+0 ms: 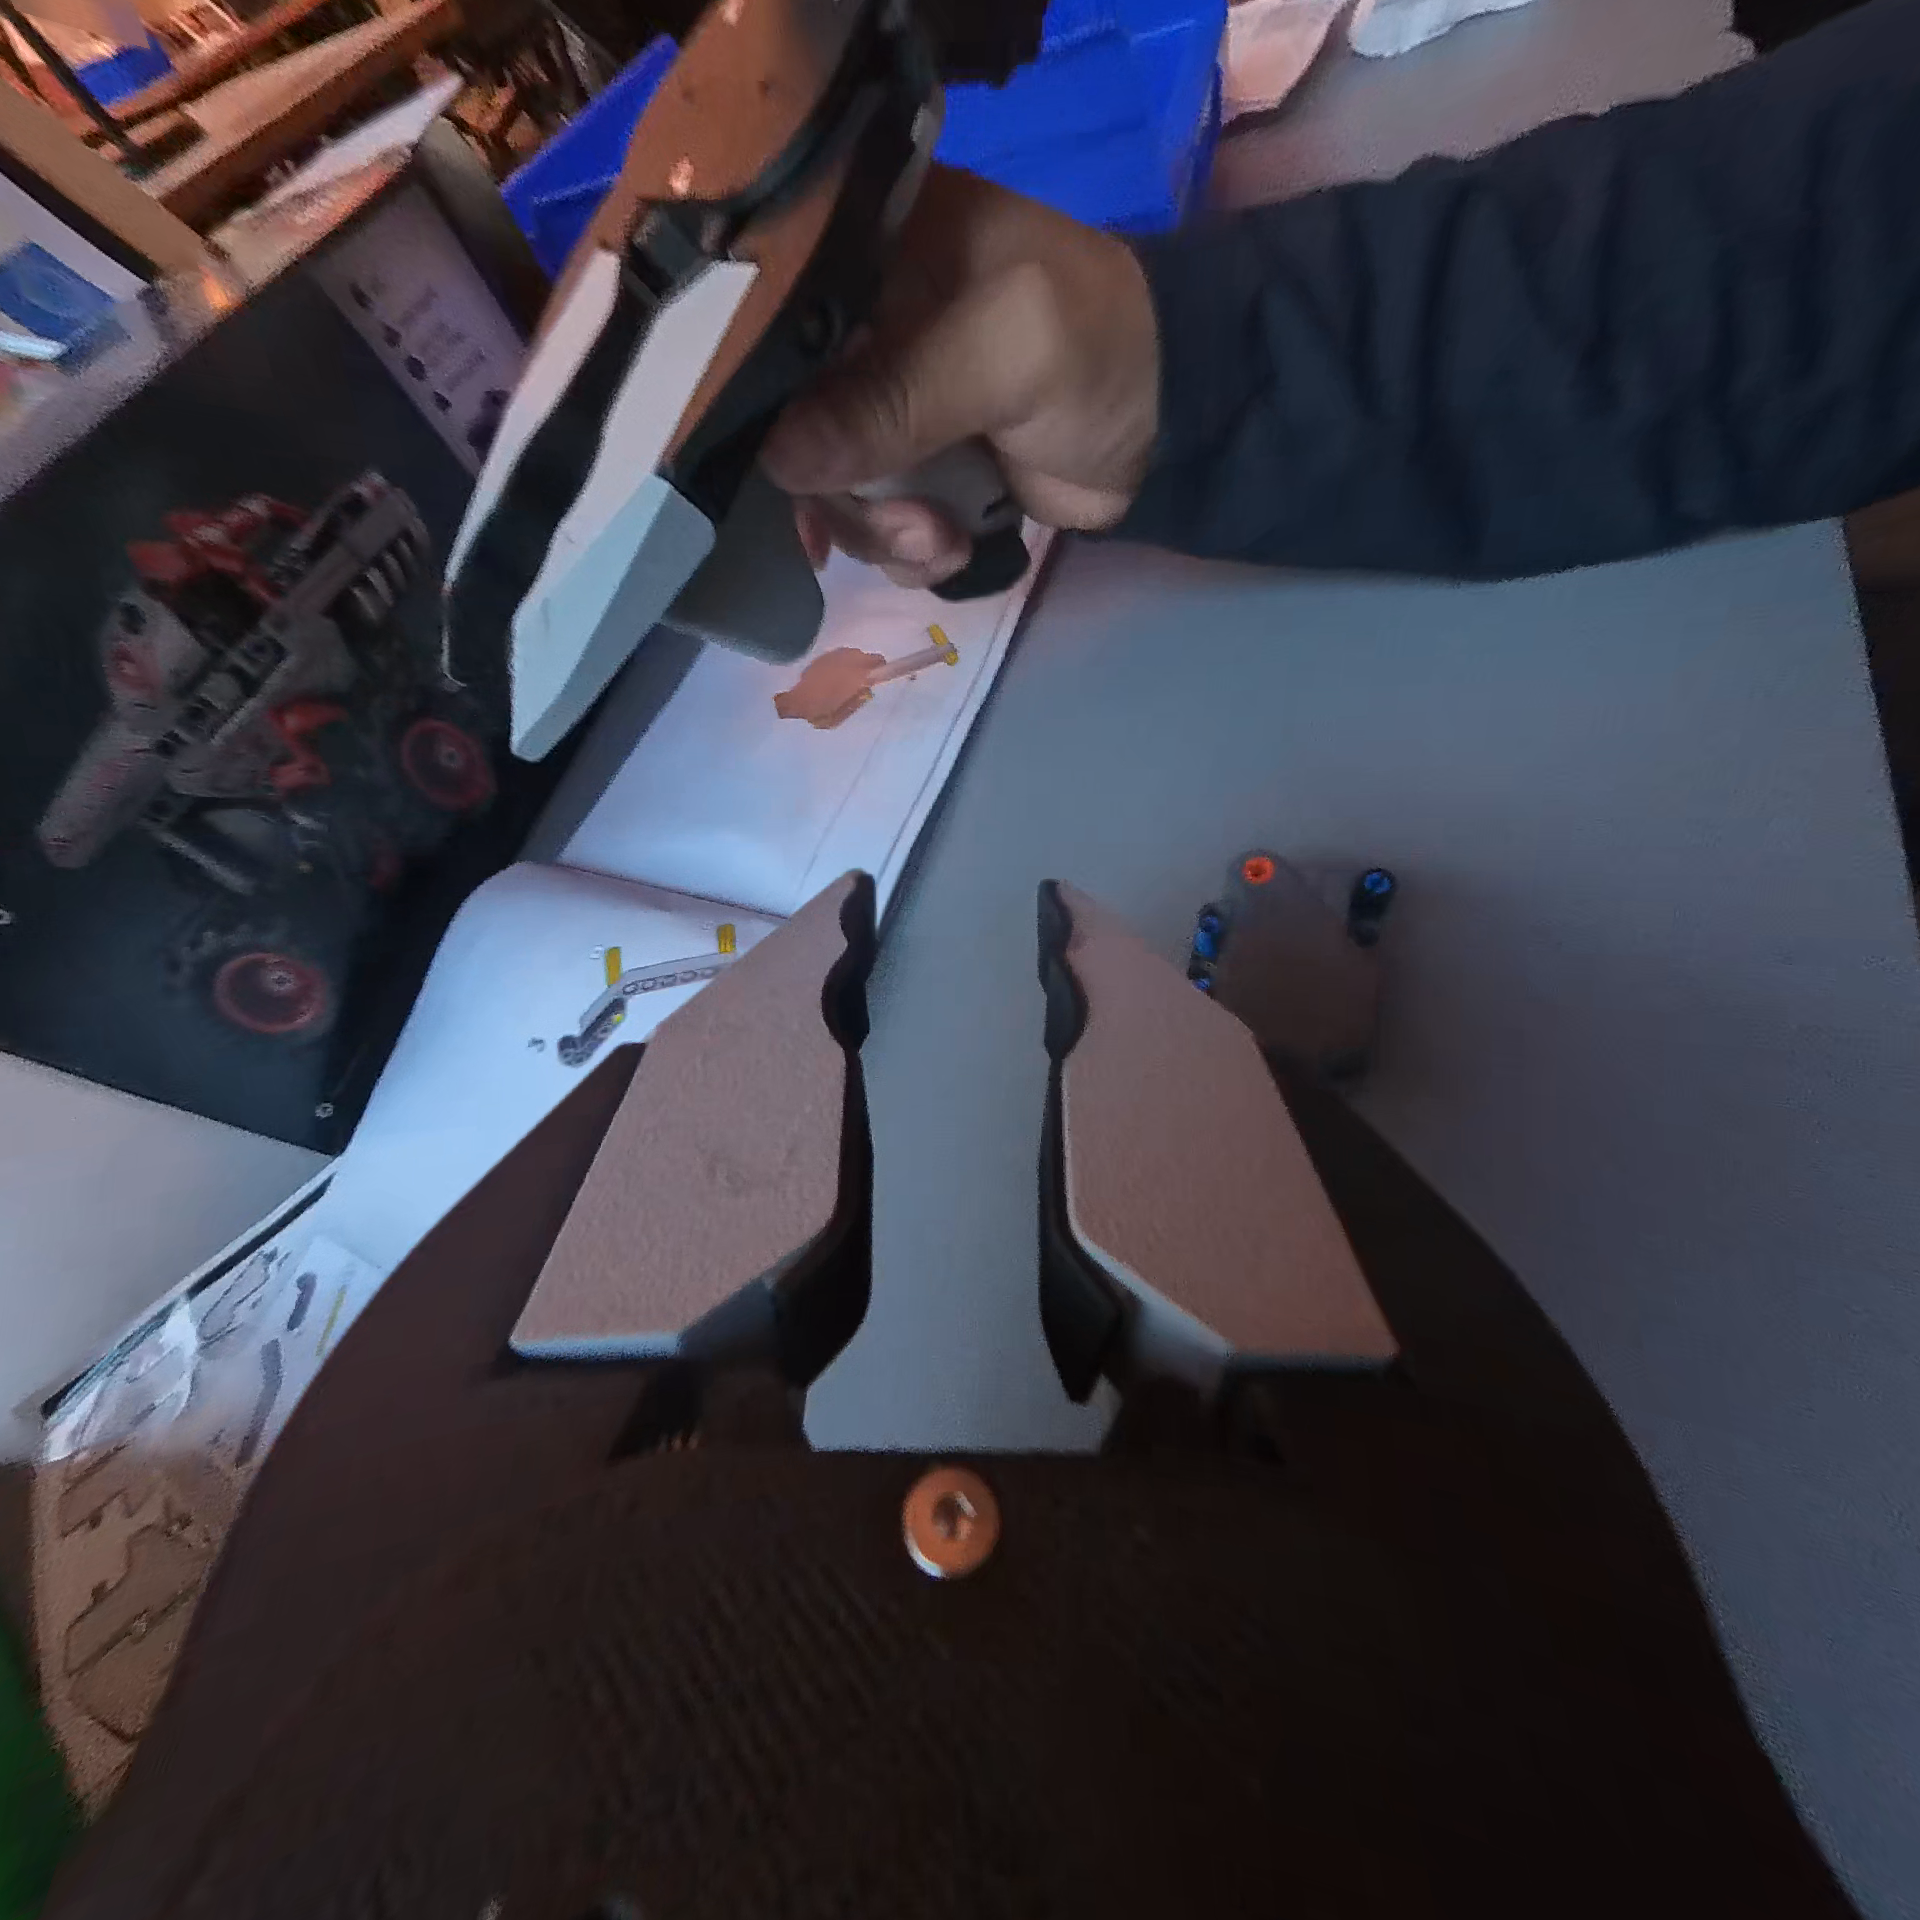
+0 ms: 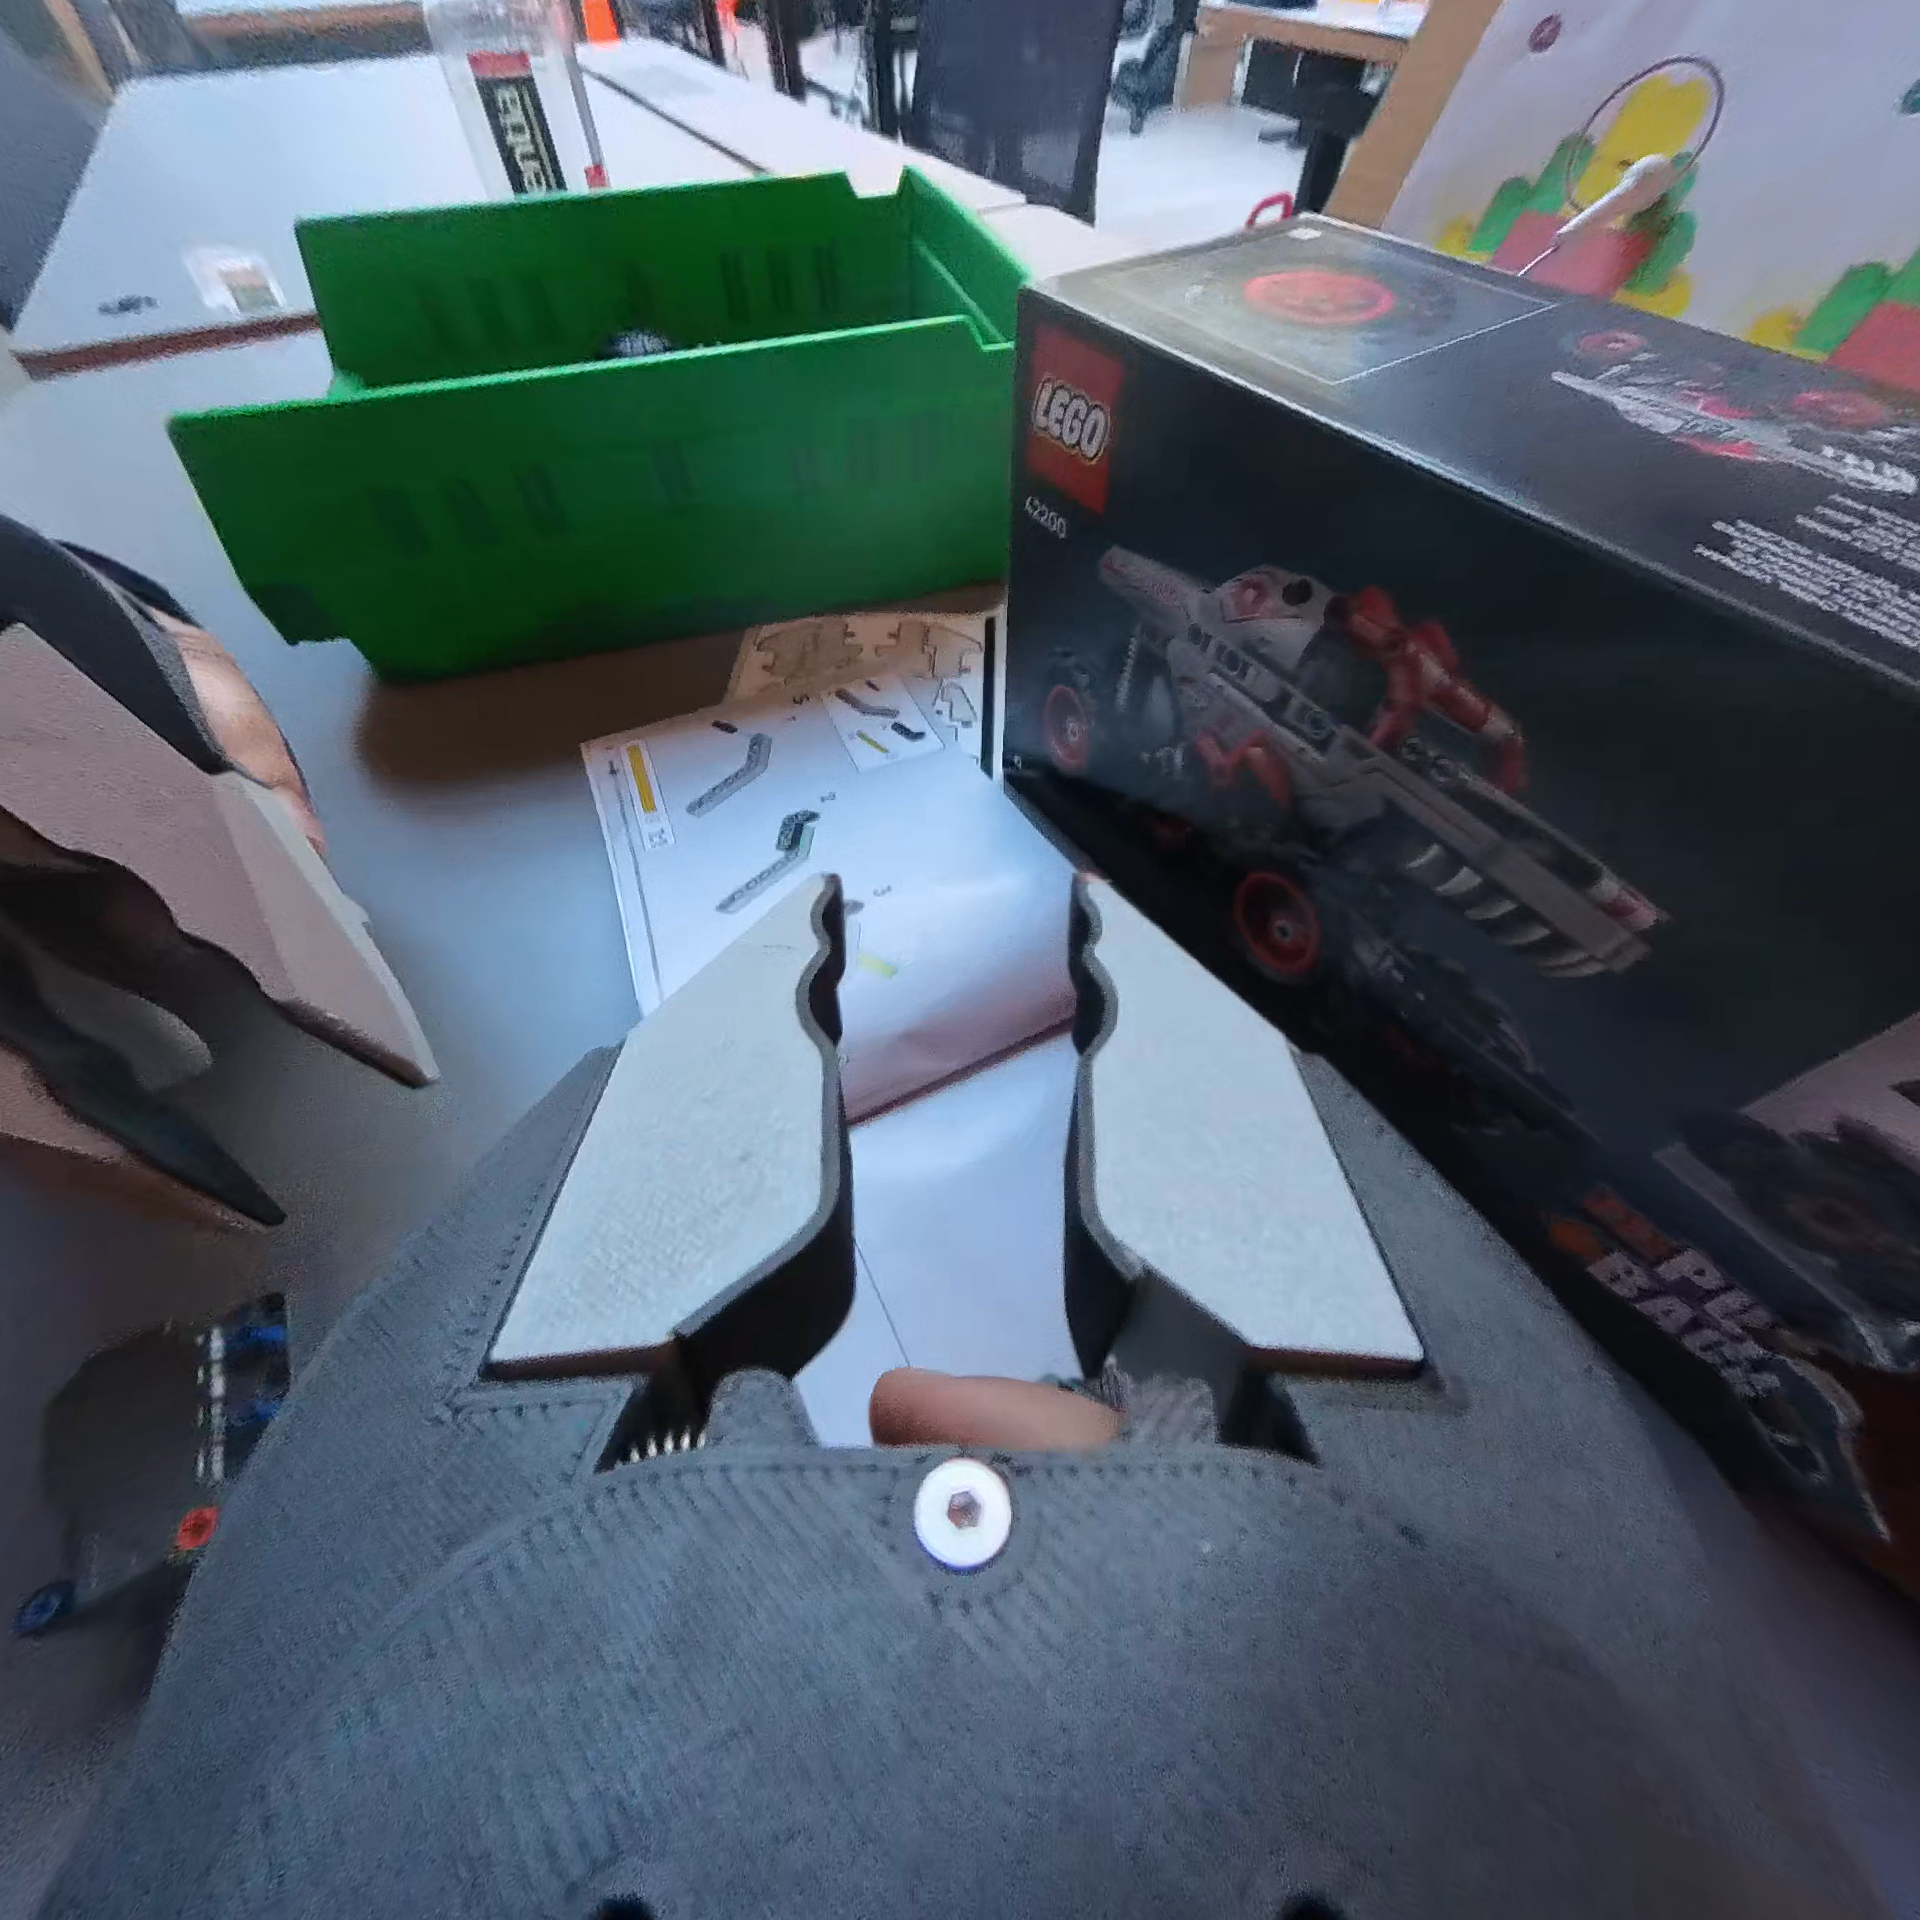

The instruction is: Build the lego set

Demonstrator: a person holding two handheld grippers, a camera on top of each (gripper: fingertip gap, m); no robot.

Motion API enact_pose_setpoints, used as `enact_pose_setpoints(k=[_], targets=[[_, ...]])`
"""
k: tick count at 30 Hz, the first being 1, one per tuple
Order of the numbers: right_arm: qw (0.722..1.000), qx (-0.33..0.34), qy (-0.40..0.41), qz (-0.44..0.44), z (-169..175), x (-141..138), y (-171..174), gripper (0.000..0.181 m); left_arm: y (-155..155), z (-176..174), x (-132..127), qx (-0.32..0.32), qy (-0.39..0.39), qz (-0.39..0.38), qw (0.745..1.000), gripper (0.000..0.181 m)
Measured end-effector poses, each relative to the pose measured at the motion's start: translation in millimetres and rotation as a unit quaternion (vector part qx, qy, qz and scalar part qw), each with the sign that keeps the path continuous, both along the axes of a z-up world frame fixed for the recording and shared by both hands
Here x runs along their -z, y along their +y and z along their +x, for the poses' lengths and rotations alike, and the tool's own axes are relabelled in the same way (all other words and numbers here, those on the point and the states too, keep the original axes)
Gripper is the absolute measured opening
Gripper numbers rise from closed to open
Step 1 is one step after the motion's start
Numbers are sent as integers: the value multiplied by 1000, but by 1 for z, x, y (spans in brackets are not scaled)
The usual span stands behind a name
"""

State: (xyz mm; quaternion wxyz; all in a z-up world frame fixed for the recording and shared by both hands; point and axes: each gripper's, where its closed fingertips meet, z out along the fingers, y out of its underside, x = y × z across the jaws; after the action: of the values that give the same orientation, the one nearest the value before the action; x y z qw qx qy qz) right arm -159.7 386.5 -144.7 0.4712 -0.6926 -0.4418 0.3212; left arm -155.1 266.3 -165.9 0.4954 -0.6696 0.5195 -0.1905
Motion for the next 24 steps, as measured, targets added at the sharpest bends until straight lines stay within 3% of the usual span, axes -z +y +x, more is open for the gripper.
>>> enact_pose_setpoints(k=[4, 13, 24], targets=[[1000, 5, 5, 3, -5, 8, 3, 49, -2, 0, 1, 1, -4, -16, 1000, 28], [999, -4, -14, 30, -18, 21, -2, 50, 1, 1, 8, -3, 25, -2, 1000, 26], [998, 7, -32, 55, -19, 23, -1, 46, 21, -15, -6, -49, -16, -18, 998, 26]])
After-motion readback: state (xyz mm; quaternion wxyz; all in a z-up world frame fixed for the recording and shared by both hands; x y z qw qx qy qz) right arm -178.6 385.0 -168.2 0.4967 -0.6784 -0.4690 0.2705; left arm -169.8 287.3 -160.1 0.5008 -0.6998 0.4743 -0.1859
